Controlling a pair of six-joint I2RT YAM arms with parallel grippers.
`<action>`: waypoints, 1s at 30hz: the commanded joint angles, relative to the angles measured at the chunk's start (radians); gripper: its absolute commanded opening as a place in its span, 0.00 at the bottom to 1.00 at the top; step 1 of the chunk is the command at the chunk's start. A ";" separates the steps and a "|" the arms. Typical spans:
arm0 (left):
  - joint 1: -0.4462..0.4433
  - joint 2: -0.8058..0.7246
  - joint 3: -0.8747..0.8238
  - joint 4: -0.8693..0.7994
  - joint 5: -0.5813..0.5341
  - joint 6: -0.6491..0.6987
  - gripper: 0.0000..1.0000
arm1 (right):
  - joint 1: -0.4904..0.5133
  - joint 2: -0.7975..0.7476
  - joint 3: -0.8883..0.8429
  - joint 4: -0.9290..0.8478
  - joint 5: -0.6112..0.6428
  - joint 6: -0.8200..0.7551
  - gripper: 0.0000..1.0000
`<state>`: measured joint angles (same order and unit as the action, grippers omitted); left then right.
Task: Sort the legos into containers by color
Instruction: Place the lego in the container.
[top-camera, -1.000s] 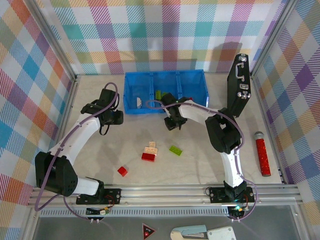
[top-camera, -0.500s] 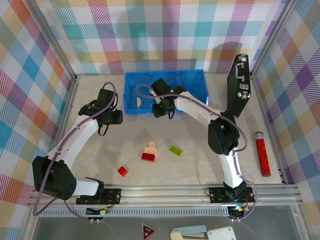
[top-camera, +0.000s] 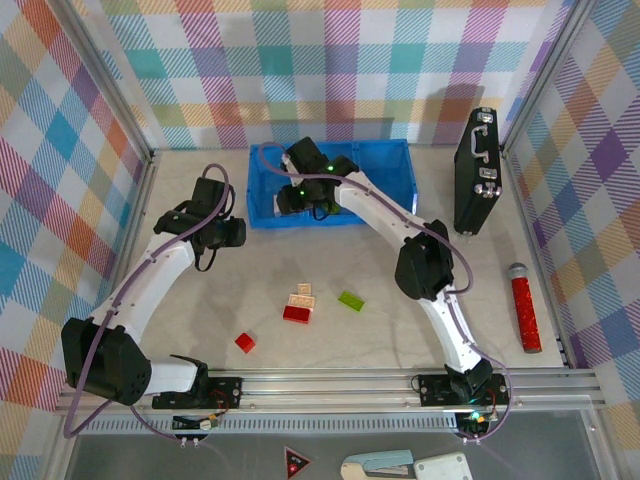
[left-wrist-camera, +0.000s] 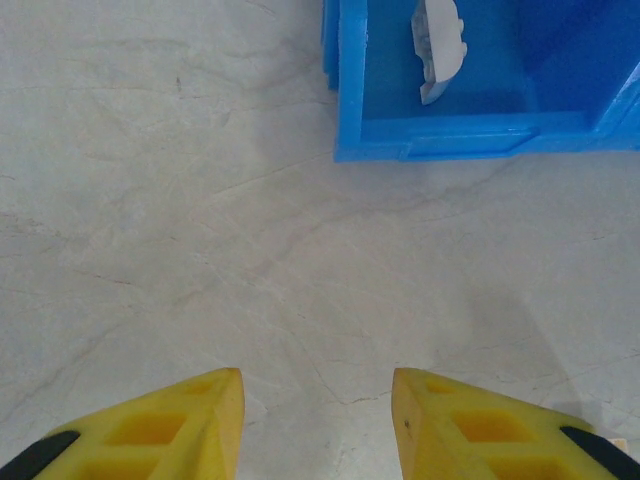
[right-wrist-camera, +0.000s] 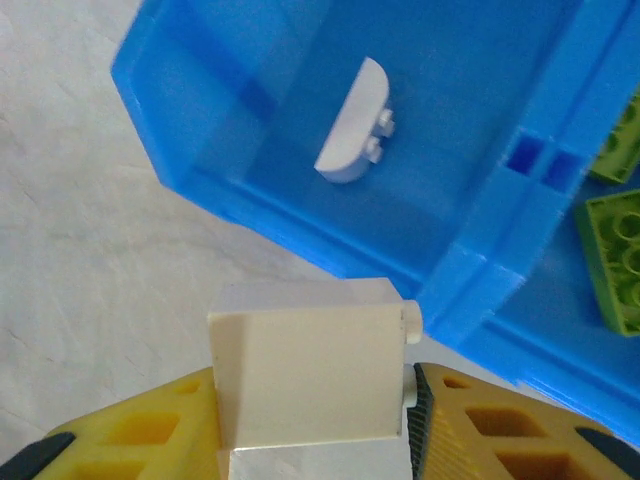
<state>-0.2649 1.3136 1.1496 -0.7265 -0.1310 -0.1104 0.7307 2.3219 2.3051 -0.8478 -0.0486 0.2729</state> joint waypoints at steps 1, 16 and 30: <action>0.015 -0.030 -0.013 0.005 0.011 0.008 0.43 | 0.010 0.036 0.058 0.048 -0.073 0.109 0.44; 0.015 -0.033 -0.013 0.008 0.006 0.006 0.43 | 0.024 0.210 0.192 0.181 -0.101 0.323 0.43; 0.014 -0.024 -0.008 0.010 0.016 0.006 0.44 | 0.024 0.306 0.248 0.261 -0.100 0.380 0.46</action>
<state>-0.2649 1.3037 1.1484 -0.7261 -0.1272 -0.1108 0.7479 2.6072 2.5137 -0.6197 -0.1406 0.6327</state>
